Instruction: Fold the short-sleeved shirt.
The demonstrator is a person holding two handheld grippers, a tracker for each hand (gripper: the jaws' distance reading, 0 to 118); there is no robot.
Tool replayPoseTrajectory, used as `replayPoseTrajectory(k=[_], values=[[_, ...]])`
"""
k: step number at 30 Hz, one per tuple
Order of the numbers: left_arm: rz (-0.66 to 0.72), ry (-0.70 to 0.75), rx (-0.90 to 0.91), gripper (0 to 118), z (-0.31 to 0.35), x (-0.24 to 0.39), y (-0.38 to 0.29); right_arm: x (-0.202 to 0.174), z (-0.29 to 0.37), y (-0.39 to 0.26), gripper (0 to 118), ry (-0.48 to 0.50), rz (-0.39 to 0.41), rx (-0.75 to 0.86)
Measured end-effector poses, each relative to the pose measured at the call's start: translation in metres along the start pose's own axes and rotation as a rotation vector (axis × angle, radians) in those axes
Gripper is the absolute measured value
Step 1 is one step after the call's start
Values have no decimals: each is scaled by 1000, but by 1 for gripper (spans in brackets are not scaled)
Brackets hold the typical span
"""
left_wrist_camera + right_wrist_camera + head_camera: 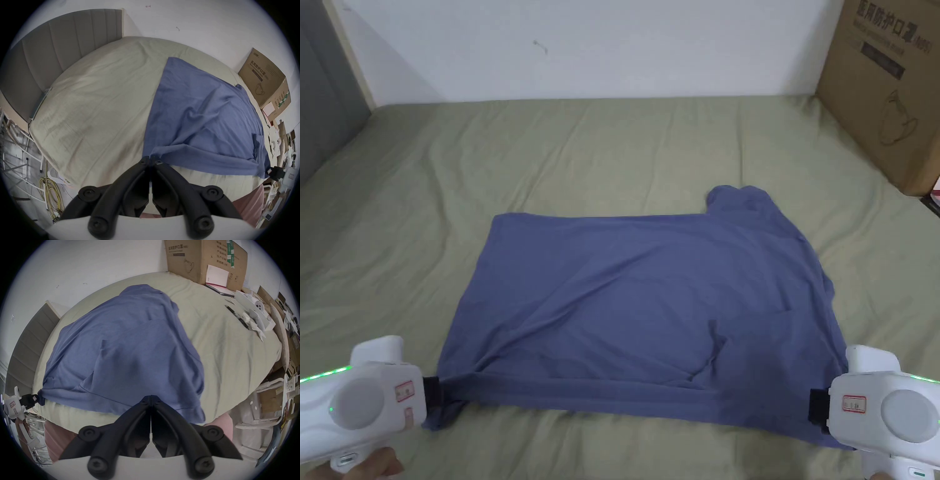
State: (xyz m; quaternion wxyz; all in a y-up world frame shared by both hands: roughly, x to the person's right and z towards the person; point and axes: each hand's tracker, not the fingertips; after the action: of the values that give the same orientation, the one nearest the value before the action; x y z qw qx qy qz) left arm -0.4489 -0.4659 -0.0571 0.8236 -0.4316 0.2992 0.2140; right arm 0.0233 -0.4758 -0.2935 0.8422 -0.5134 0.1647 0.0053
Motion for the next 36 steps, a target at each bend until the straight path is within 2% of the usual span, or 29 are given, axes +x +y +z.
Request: replayPoseTrajectory(k=[3, 8, 9, 10, 11, 12, 13, 17, 18, 19, 20, 21, 28, 36], values=[[28, -44, 15, 1, 9, -2, 6, 11, 7, 1, 0, -12, -25, 14], [-28, -16, 28, 1, 18, 9, 6, 25, 19, 0, 0, -9, -48, 60], [-35, -16, 25, 1, 18, 11, 6, 25, 22, -2, 6, -21, -55, 65], [-37, -16, 21, 1, 18, 12, 6, 26, 24, -2, 26, -31, -57, 63], [-42, -11, 17, 1, 18, 15, 4, 29, 23, -3, 70, -38, -59, 60], [-50, -1, 14, 1, 18, 18, 3, 32, 22, -5, 88, -43, -64, 52], [-58, 9, 13, 1, 17, 19, 3, 34, 24, -7, 88, -44, -68, 51], [-61, 14, 2, 1, 15, 22, 0, 40, 10, -8, 88, -67, -69, -1], [-58, 15, -3, 1, 14, 23, 0, 40, 6, -10, 84, -68, -61, -6], [-58, 22, -9, 1, 13, 22, -1, 40, 3, -11, 69, -71, -53, -15], [-60, 31, -13, 1, 13, 23, -1, 37, 0, -13, 26, -75, -37, -26], [-64, 39, -14, 1, 12, 23, -2, 37, -6, -14, 4, -86, -3, -41], [-81, 74, -21, 1, 10, 17, -1, 30, 7, -7, 4, -84, 9, 4], [-83, 84, 20, 1, 17, 19, 30, 38, 18, 39, 4, -25, -64, 51]])
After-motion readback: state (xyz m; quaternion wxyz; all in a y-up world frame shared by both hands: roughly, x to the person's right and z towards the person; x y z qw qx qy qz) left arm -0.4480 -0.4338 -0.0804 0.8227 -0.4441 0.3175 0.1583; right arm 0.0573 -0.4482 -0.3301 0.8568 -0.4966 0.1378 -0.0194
